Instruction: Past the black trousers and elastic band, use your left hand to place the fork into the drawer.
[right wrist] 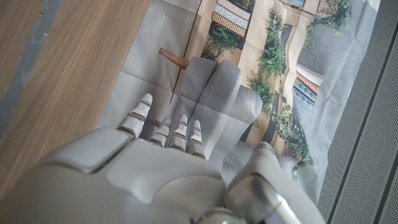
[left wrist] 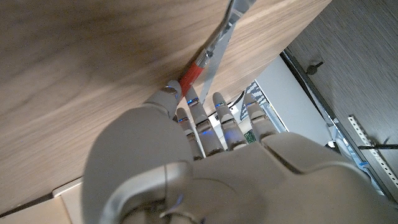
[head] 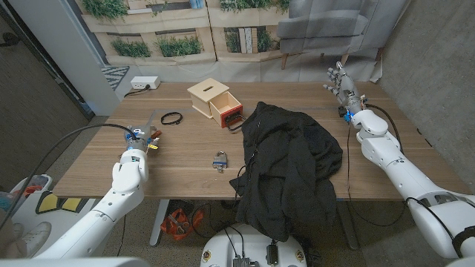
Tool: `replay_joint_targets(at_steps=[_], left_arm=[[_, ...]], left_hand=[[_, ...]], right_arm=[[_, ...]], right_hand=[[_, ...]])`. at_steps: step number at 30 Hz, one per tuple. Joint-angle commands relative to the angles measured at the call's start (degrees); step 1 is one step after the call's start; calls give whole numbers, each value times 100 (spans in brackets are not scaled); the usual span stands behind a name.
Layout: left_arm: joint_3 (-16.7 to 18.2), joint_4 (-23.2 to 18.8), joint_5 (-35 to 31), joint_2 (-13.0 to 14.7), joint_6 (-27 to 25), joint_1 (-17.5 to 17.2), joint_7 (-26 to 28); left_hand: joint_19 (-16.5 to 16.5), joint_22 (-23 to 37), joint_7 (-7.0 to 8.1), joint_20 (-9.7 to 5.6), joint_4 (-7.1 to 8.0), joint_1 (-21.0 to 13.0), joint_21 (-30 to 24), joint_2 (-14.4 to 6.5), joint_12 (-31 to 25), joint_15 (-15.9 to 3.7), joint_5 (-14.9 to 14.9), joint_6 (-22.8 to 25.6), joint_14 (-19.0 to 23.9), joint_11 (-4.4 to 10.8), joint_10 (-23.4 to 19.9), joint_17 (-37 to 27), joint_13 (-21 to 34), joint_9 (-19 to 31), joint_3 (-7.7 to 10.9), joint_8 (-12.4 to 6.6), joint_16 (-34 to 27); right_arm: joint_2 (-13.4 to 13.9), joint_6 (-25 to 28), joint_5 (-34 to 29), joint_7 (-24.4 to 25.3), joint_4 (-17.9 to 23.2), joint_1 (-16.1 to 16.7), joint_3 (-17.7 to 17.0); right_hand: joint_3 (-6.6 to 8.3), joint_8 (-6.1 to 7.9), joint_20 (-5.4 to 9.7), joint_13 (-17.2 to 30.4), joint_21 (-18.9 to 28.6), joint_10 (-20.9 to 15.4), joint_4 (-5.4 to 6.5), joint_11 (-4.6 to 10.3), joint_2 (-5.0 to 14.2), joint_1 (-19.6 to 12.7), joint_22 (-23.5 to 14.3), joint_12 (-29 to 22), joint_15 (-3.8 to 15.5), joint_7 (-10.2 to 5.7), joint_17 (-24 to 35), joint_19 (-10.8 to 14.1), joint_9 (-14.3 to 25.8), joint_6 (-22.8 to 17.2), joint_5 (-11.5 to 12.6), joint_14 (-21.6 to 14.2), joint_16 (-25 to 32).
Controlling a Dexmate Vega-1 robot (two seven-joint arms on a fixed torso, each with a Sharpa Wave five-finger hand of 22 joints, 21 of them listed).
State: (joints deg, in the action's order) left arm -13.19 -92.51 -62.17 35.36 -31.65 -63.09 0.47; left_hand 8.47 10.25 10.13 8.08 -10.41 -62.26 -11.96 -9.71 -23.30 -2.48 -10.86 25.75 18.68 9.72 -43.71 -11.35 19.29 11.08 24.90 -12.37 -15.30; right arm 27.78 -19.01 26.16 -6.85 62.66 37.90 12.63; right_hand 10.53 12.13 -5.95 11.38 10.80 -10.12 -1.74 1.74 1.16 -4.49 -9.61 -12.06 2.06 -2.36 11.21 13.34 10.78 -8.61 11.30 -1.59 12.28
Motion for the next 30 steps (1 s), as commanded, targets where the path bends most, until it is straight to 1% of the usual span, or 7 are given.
replay_joint_targets(at_steps=[1, 5, 9, 10, 17, 25, 30], left_arm=[[-7, 26, 35, -11, 0, 0, 101], [8, 30, 63, -22, 28, -6, 182], [48, 7, 96, -31, 66, -28, 315], [54, 5, 104, -26, 87, -32, 345], [81, -80, 96, -4, 65, -56, 321], [112, -198, 52, 11, 37, -108, 323], [168, -226, 78, -17, 87, -146, 487]], left_hand=[[68, 13, 20, -18, 34, -86, -16, 21, -88, -816, -31, 88, 87, 294, -767, -48, 350, 11, 19, 31, -41], [74, 14, 21, -24, 39, -107, -16, 25, -125, -827, -29, 94, 99, 294, -793, -61, 375, 12, 7, 39, -49], [80, 15, -3, -28, 59, -155, -13, 31, -210, -827, -25, -153, 110, 292, -817, -102, 448, 14, -36, 155, -67], [82, 15, -1, -28, 60, -157, -14, 35, -216, -829, -24, -165, 118, 293, -817, -105, 454, 14, -42, 159, -72], [87, 16, -32, -34, 70, -187, -13, 37, -269, -842, -24, -139, 135, 293, -825, -130, 500, 17, -71, 145, -88], [91, 16, -13, -47, 76, -211, -12, 57, -329, -854, -27, -83, 157, 296, -844, -153, 549, 19, -112, 125, -106], [99, 17, -31, -53, 81, -225, -13, 57, -359, -870, -31, -50, 185, 296, -846, -167, 574, 20, -129, 117, -123]], right_arm=[[-16, 3, -20, 12, -33, -33, 23], [-8, 10, -24, 21, -11, -21, 25], [-8, 0, -24, 31, 3, -11, 21], [-10, 0, -20, 36, 9, -8, 18], [-14, 3, -2, 55, 47, 18, 7], [-27, -28, 4, 38, 18, 7, 4], [-27, -5, 11, 39, 29, 6, 4]], right_hand=[[0, -25, 3, 9, 1, -61, -32, -2, 10, -27, -13, 2, 270, 10, 5, -23, 21, -37, 21, -48, -6], [0, -28, 4, 9, -1, -57, -33, -7, 11, -28, -13, 6, 271, 11, 5, -28, 22, -35, 20, -46, -10], [2, -29, 8, 9, -1, -58, -36, 0, 14, -31, -13, 8, 269, 8, 4, -27, 21, -37, 20, -46, -13], [2, -30, 9, 9, -1, -59, -36, 4, 14, -31, -13, 8, 271, 10, 4, -28, 21, -35, 20, -46, -13], [5, -32, 11, 9, -1, -60, -41, -1, 19, -37, -13, 11, 269, 3, 4, -26, 22, -37, 20, -44, -18], [9, -37, 10, 9, -1, -62, -48, -6, 23, -45, -13, 15, 269, 9, 3, -28, 22, -33, 20, -46, -23], [13, -37, 13, 9, -1, -62, -51, -5, 29, -51, -13, 17, 269, 16, 2, -27, 22, -36, 20, -54, -23]])
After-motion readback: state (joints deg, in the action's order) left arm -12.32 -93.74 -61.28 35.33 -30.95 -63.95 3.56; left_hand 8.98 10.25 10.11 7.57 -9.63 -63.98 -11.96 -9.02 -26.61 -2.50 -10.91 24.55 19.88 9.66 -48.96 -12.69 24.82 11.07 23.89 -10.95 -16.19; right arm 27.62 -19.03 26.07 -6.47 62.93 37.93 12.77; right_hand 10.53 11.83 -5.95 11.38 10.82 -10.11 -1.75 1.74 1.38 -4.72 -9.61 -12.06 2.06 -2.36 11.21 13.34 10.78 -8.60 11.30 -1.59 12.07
